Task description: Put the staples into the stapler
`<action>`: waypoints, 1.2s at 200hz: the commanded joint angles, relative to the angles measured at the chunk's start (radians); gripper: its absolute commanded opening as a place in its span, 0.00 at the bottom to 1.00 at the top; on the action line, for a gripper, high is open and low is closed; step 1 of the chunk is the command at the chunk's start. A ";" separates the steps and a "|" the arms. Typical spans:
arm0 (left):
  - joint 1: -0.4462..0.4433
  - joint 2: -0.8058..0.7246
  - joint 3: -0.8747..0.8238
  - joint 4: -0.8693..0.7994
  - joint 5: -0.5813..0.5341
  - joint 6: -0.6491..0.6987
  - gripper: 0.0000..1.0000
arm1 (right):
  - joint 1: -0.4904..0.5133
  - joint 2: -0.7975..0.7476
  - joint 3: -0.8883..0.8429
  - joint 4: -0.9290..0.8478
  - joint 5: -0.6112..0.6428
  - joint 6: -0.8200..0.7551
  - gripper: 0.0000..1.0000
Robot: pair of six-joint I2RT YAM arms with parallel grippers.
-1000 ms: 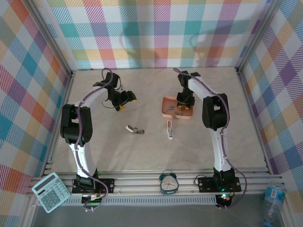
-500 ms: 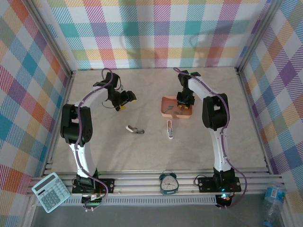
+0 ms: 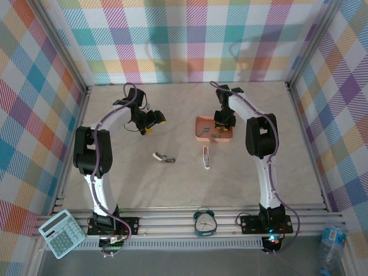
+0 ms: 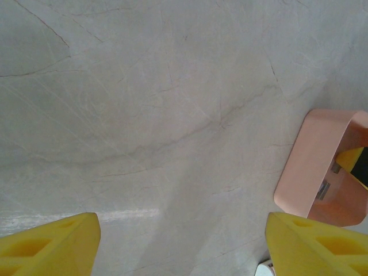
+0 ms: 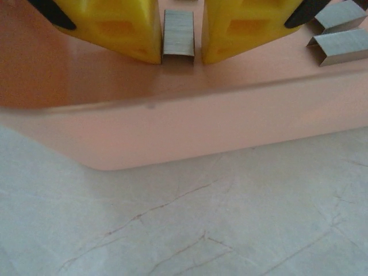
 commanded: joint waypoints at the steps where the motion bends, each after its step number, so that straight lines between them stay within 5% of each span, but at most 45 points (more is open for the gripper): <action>1: 0.001 -0.011 0.008 -0.038 0.010 0.016 0.76 | 0.001 0.005 0.012 0.021 -0.002 -0.008 0.19; 90: -0.007 -0.108 -0.023 -0.039 -0.006 0.008 0.75 | 0.008 -0.260 -0.160 0.115 0.005 -0.035 0.15; 174: -0.109 -0.261 -0.187 0.005 -0.053 -0.002 0.76 | 0.010 -0.672 -0.745 0.207 -0.045 -0.024 0.15; 240: -0.179 -0.296 -0.256 0.053 -0.090 -0.028 0.76 | 0.008 -0.681 -1.022 0.328 -0.099 0.021 0.17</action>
